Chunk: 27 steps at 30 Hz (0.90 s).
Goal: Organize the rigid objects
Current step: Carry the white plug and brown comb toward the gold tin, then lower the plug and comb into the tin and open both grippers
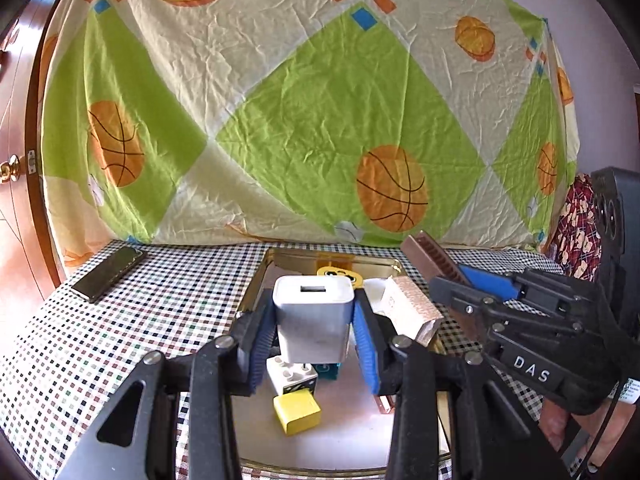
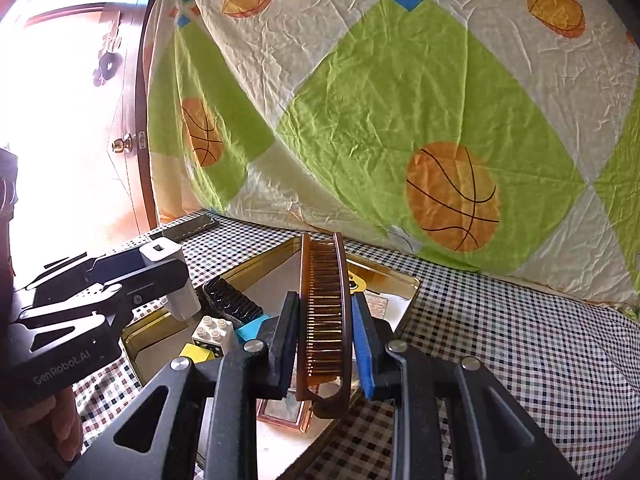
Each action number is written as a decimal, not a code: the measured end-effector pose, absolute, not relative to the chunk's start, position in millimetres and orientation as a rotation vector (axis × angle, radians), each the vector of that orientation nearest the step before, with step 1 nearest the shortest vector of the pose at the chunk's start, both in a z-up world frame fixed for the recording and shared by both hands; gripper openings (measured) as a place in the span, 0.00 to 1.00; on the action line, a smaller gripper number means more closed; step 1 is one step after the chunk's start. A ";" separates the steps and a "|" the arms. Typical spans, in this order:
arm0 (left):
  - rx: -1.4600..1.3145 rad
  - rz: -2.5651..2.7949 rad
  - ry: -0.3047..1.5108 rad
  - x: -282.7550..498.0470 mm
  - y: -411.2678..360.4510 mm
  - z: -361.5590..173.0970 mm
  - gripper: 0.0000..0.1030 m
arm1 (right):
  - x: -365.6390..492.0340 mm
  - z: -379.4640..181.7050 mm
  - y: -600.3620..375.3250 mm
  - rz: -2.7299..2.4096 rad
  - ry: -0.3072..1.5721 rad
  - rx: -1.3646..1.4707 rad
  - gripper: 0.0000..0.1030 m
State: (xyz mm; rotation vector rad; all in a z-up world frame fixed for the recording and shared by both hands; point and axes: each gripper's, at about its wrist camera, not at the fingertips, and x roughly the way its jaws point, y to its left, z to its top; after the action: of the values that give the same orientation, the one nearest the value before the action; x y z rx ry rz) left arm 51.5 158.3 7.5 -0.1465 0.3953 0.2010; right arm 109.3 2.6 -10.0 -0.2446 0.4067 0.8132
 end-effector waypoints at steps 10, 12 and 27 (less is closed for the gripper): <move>-0.153 0.173 0.510 85.0 162.4 -8.6 0.36 | 136.9 -30.8 34.0 0.797 0.500 -0.282 0.27; -0.134 0.164 0.529 90.3 159.3 -8.4 0.36 | 139.7 -32.3 35.7 0.793 0.504 -0.288 0.27; -0.098 0.207 0.533 95.9 158.7 -4.7 0.63 | 136.6 -28.6 12.8 0.792 0.509 -0.230 0.45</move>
State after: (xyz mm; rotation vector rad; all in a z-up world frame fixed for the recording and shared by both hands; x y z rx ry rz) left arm 95.9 158.7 -4.7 -0.0983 0.5325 0.2075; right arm 136.6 12.8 -28.6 -0.2296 0.5094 0.7918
